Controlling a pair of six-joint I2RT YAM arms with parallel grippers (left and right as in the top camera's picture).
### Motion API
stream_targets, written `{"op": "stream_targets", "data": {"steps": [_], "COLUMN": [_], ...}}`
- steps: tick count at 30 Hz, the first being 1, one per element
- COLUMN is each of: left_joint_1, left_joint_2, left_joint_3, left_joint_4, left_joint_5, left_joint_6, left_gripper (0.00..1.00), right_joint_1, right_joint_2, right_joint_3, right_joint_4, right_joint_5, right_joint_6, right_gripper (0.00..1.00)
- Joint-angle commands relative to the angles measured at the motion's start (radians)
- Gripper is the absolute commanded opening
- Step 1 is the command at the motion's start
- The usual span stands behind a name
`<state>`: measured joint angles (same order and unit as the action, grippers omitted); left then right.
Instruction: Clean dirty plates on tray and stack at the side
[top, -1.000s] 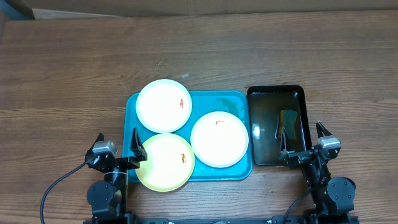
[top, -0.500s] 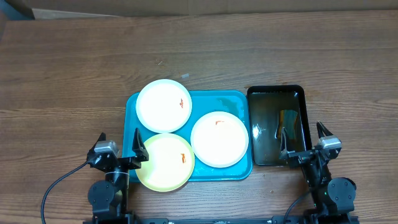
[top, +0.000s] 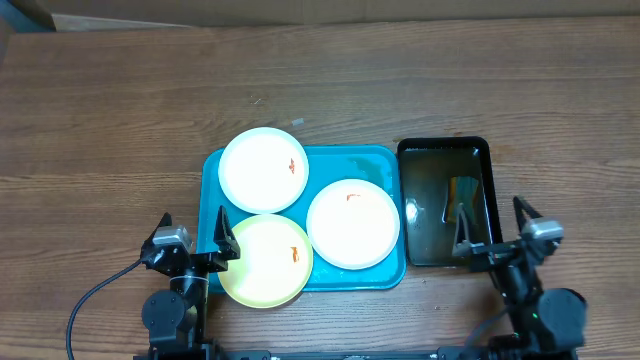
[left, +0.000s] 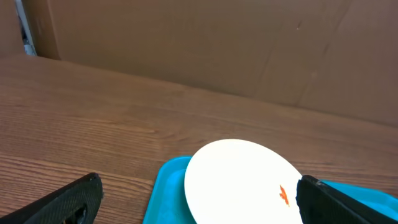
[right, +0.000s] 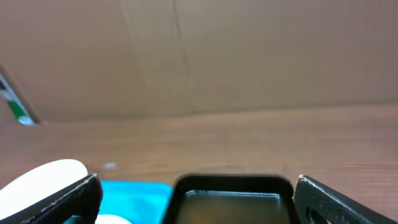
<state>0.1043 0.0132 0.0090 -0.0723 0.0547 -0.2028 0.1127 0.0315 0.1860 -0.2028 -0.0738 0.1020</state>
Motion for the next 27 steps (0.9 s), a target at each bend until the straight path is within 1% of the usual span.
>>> {"op": "stream_targets", "data": {"steps": [1,5,8,11,15,16,17,20,22,25,26,27], "left_joint_1": [-0.006,-0.006,-0.006,-0.006,-0.014,-0.014,-0.014,-0.014,-0.014,-0.014,-0.014,-0.014], "left_joint_2": [-0.010,-0.010,-0.010,-0.010,-0.010,-0.010,-0.010,-0.010,-0.010,-0.010,-0.010,-0.010], "left_joint_3": [-0.004,-0.004,-0.004,-0.004,-0.004,-0.004,-0.004,-0.004,-0.004,-0.004,-0.004,-0.004], "left_joint_4": [-0.002,-0.002,-0.002,-0.002,-0.002,-0.002,-0.002,-0.002,-0.002,-0.002,-0.002,-0.002], "left_joint_5": [-0.006,-0.006,-0.006,-0.006,-0.006,-0.007,-0.006,-0.007,-0.007,-0.007,-0.007,-0.006], "left_joint_6": [0.001,0.001,0.001,0.001,0.001,0.001,0.001,0.001,0.001,0.001,0.001,0.001], "left_gripper": [1.00,1.00,1.00,1.00,1.00,1.00,1.00,1.00,1.00,1.00,1.00,1.00], "right_joint_1": [-0.002,-0.002,-0.002,-0.002,-0.002,-0.002,-0.002,-0.002,-0.002,-0.003,-0.009,-0.013], "right_joint_2": [0.080,0.269,0.495,0.741,0.989,1.075,1.125,1.238,1.269,1.301,1.310,1.310], "right_joint_3": [0.217,0.459,0.698,0.950,1.192,1.267,1.306,1.353,1.353,1.353,1.353,1.353], "right_joint_4": [-0.070,-0.262,-0.478,-0.700,-0.851,-0.898,-0.923,-0.960,-0.974,-1.003,-1.032,-1.043], "right_joint_5": [-0.010,-0.007,-0.019,-0.033,-0.182,-0.269,-0.305,-0.312,-0.309,-0.243,-0.156,-0.127], "right_joint_6": [0.025,0.016,-0.028,-0.027,-0.020,-0.020,-0.020,-0.019,-0.014,0.063,0.111,0.121], "right_gripper": [1.00,1.00,1.00,1.00,1.00,1.00,1.00,1.00,1.00,1.00,1.00,1.00]}}
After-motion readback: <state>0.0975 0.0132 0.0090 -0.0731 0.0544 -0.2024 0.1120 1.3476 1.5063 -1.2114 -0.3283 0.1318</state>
